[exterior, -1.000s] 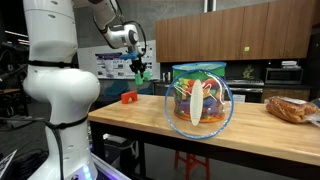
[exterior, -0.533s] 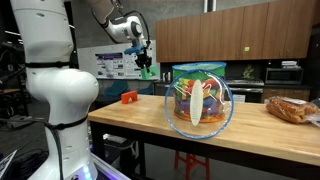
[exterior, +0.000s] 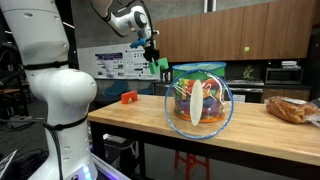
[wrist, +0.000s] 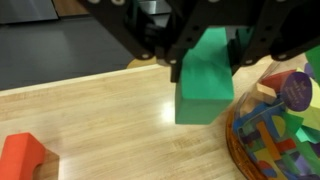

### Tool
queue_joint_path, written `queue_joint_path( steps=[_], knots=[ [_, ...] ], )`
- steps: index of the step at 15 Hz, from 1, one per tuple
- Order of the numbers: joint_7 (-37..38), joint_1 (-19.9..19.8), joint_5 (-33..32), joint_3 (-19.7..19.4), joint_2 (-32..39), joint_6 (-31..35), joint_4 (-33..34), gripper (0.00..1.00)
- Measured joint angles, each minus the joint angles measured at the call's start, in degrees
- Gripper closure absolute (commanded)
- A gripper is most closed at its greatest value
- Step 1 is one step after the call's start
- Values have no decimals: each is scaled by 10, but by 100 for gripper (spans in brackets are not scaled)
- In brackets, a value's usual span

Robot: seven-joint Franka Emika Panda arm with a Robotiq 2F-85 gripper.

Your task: Put the blocks on the table in the clear bag.

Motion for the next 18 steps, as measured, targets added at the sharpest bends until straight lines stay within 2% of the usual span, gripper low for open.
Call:
queue_joint_path(
  steps=[10, 18],
  knots=[
    [32, -69, -6, -29, -59, -13, 1, 84],
    [66, -116, -6, -54, -70, -13, 12, 84]
  ],
)
